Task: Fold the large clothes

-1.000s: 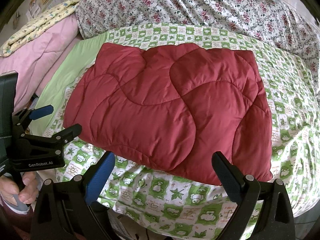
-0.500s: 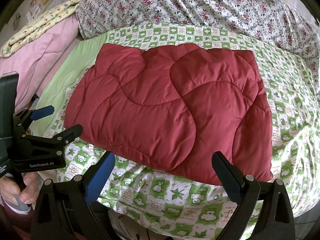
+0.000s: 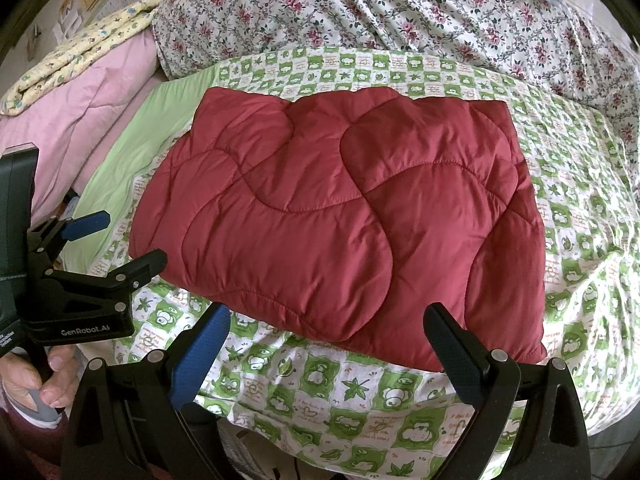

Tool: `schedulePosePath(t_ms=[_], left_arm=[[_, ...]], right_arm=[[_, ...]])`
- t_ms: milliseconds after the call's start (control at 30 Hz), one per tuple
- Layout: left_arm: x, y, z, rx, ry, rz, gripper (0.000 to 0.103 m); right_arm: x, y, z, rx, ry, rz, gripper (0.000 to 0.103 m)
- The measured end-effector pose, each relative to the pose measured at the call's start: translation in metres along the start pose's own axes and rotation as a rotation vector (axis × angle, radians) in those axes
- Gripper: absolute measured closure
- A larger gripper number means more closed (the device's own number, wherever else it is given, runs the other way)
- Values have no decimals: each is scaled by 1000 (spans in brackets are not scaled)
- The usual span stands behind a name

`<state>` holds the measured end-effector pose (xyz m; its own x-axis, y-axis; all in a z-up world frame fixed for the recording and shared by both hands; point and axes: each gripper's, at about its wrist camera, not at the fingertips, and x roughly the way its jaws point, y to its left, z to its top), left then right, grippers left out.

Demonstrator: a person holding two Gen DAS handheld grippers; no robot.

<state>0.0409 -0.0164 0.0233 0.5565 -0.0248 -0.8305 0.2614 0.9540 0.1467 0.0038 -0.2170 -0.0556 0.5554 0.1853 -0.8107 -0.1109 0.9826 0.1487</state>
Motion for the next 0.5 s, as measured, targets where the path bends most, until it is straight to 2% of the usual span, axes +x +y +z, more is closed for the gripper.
schedulePosePath(t_ms=[367,500], left_arm=[[5,5,4,-13,-3,2,0],[8,5,4,-15,1,-20,0]], right_arm=[[3,-3,5,21,-16,1,5],[8,-8,5,33,-16,8,5]])
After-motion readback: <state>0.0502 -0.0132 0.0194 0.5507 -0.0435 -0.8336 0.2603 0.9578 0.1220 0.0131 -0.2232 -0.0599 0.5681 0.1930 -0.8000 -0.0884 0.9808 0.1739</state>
